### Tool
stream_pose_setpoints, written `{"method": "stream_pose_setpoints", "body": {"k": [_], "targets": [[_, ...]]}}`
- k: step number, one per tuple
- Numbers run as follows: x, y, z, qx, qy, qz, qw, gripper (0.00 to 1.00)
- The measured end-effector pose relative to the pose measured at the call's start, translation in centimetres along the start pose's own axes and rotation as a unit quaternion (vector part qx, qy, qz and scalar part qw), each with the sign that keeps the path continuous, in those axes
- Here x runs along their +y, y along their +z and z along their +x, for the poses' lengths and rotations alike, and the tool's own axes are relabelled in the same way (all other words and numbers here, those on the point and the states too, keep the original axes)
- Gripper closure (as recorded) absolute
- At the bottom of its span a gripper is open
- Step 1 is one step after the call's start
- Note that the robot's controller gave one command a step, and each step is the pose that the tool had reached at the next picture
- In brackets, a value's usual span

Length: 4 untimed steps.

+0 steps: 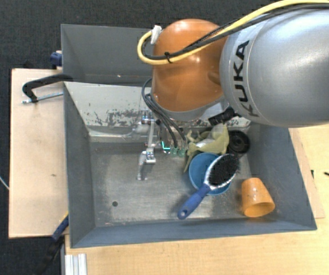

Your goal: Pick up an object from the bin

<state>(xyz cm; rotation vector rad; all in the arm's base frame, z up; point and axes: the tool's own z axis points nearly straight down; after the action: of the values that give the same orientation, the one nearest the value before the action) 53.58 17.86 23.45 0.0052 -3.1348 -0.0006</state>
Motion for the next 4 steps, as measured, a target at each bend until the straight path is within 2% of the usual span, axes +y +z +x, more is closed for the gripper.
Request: {"method": "stream_pose_setpoints", "body": {"k": [1, 2, 3, 4], "targets": [[-7.7, 1.0, -4.8, -0.007, 0.014, 0.001, 0.9999, 0.0], [-13.9, 9.7, 3.6, 0.0025, -0.046, 0.001, 0.9989, 0.0], [-23.3, 13.5, 3.2, -0.0031, -0.163, 0.001, 0.9867, 0.0], [-22.9, 13.4, 3.2, -0.0032, -0.165, 0.0, 0.9864, 1.0]]}}
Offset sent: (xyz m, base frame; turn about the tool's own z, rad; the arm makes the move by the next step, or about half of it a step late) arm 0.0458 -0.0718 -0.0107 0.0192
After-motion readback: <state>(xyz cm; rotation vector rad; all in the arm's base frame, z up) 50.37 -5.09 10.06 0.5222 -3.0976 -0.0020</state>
